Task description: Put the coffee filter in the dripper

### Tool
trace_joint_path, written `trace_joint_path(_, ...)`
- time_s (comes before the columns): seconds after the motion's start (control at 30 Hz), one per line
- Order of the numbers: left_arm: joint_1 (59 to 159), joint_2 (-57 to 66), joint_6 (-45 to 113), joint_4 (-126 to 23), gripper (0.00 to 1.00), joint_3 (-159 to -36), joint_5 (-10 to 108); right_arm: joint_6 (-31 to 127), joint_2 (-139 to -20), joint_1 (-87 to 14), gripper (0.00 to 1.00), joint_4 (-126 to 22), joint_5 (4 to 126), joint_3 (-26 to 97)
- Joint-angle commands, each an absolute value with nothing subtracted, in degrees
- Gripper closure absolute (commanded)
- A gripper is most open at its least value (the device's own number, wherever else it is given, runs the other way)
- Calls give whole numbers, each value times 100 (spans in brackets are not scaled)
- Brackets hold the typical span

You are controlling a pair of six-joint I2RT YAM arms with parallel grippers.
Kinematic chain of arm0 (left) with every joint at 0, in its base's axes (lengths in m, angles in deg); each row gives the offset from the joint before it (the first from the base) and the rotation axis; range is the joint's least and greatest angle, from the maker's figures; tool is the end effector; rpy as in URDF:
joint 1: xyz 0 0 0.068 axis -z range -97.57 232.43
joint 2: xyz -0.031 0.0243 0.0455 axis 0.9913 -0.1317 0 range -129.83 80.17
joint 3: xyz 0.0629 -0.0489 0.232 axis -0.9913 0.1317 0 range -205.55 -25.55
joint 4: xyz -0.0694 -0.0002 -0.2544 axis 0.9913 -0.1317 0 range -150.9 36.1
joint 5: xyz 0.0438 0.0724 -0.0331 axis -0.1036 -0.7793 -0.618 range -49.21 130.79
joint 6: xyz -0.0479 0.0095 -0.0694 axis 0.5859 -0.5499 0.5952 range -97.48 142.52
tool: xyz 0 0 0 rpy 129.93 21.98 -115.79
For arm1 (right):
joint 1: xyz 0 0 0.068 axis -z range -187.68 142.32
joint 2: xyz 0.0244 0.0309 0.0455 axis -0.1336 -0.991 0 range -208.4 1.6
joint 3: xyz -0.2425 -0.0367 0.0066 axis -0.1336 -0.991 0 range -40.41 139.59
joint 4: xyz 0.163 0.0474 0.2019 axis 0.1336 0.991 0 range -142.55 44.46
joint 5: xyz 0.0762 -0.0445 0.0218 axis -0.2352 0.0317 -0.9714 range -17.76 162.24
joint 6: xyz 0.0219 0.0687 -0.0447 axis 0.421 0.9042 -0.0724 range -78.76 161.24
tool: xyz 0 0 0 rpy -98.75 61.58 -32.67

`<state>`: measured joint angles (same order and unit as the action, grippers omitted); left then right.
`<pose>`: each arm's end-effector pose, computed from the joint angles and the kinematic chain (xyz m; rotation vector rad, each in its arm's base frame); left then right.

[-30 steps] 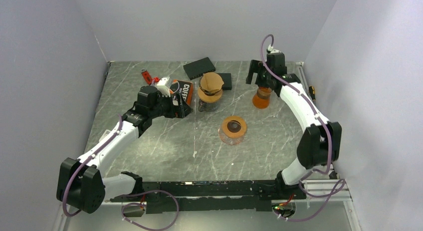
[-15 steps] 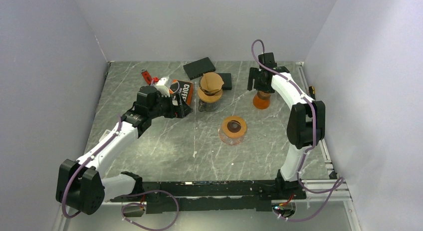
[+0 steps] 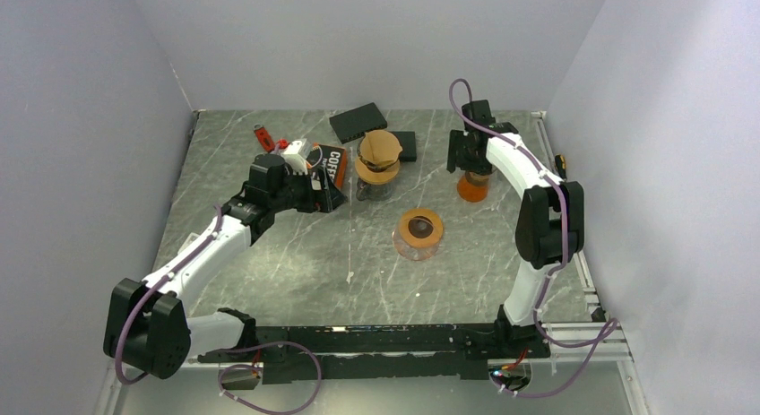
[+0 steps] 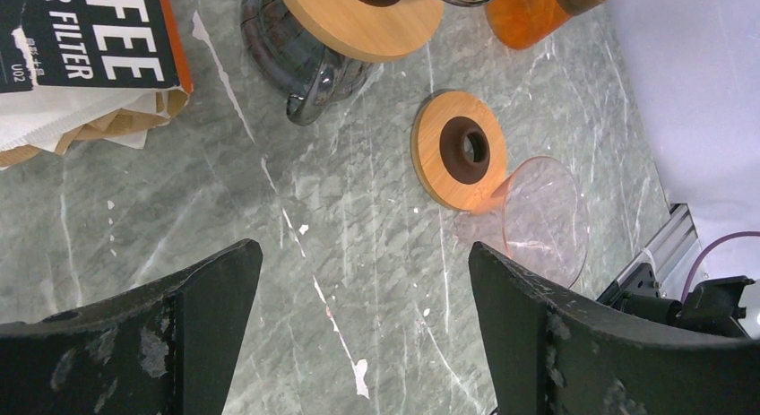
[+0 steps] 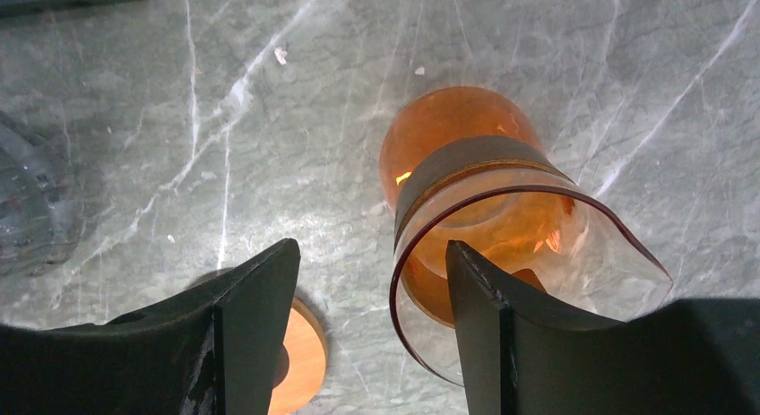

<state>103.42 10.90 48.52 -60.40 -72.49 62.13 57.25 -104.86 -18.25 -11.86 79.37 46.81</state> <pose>0.2834 -0.1378 0.2260 0.1448 2.1537 -0.8761 0.4091 0.0669 0.1865 0.1670 2.5979 0.0030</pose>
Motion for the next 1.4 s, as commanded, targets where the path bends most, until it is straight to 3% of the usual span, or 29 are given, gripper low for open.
trace_joint_path(0.0, 10386, 1099, 5015, -5636, 9, -7333, 6392, 5694, -10031, -1911, 35, -964, 7937, 4492)
trace_joint_path(0.67, 10724, 810, 5288, -5265, 9, -7266, 6451, 5648, -9174, -2044, 33, -520, 7454, 3641)
trace_joint_path(0.9, 10929, 545, 5799, -5066, 12, -7147, 6203, 5678, -8683, -2059, 27, -712, 7468, 3832)
trace_joint_path(1.13, 11420, 55, 6600, -4872, 14, -6978, 5397, 5589, -7993, -2369, 12, -1206, 7394, 3664)
trace_joint_path(1.37, 11768, -520, 7366, -4631, 18, -6945, 4635, 5653, -7895, -2776, 12, -1645, 6695, 3307)
